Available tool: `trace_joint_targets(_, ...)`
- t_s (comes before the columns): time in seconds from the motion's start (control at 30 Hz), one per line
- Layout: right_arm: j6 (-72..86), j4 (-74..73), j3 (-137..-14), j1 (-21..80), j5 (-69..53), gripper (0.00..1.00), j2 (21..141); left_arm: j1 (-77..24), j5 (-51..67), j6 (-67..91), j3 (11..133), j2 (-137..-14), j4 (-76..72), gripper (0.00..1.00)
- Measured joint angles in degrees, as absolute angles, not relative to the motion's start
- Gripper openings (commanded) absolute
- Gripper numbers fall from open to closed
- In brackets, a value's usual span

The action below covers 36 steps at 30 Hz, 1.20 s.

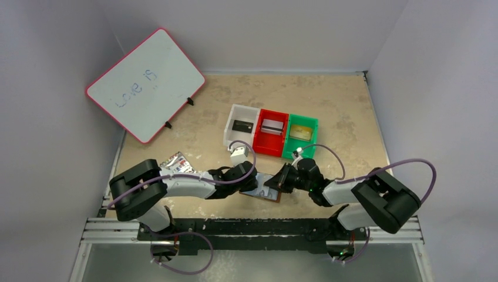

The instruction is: Take the credit cards out of the card holder

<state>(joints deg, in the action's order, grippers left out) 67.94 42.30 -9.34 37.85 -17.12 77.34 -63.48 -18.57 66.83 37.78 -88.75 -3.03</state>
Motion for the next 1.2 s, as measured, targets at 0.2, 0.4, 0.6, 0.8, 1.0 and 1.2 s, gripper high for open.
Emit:
trace_joint_targets(0.2, 69.7, 46.9, -9.3, 37.8, -18.2, 0.00, 80.1, -63.5, -18.5, 66.9, 37.8, -88.9, -3.1, 0.02)
trace_joint_targets(0.4, 68.9, 38.7, -9.2, 37.8, -16.5, 0.03, 71.4, -63.5, -19.7, 66.9, 38.1, -88.8, -2.0, 0.03)
trace_joint_targets(0.6, 67.9, 28.2, -9.0, 37.8, -13.9, 0.00, 59.5, -63.5, -20.7, 66.8, 39.0, -88.8, 0.3, 0.05)
trace_joint_targets(0.8, 67.7, 22.3, -8.9, 37.8, -12.2, 0.00, 50.9, -63.5, -21.3, 66.2, 39.2, -87.5, 2.6, 0.16)
trace_joint_targets(1.0, 63.7, 18.8, -8.9, 37.8, -10.2, 0.00, 47.0, -63.5, -22.1, 64.7, 39.2, -84.0, 7.7, 0.29)
trace_joint_targets(1.2, 55.5, 17.6, -9.3, 37.8, -8.3, 0.00, 43.1, -63.5, -23.9, 64.2, 39.2, -79.1, 10.7, 0.39)
